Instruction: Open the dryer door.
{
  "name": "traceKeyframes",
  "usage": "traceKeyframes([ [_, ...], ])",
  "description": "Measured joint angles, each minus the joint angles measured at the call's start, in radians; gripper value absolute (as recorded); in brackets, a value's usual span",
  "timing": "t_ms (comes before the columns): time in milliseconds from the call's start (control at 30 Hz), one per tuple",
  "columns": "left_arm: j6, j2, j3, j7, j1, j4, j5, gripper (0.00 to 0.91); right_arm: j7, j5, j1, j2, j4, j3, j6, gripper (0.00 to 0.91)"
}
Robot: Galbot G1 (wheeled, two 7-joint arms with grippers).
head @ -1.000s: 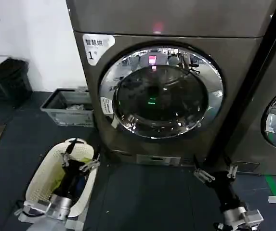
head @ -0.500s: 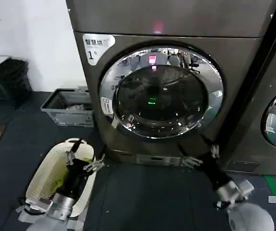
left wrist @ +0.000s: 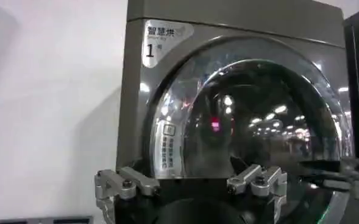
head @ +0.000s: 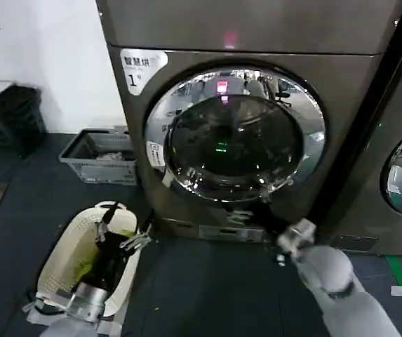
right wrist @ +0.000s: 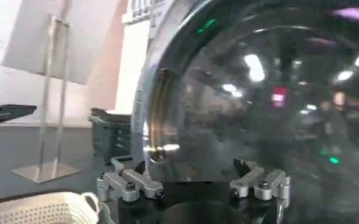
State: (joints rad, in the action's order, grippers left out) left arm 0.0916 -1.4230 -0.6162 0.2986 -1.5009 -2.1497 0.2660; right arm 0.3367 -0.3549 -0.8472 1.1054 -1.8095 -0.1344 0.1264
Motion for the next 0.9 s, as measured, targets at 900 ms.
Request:
traceKeyframes([
  [900,-0.005,-0.002,-0.003,0.015,0.000,-0.004,0.010,0.907,-0.047,0.023,0.211,0.114,0.154,0.183,0.038,0.907],
])
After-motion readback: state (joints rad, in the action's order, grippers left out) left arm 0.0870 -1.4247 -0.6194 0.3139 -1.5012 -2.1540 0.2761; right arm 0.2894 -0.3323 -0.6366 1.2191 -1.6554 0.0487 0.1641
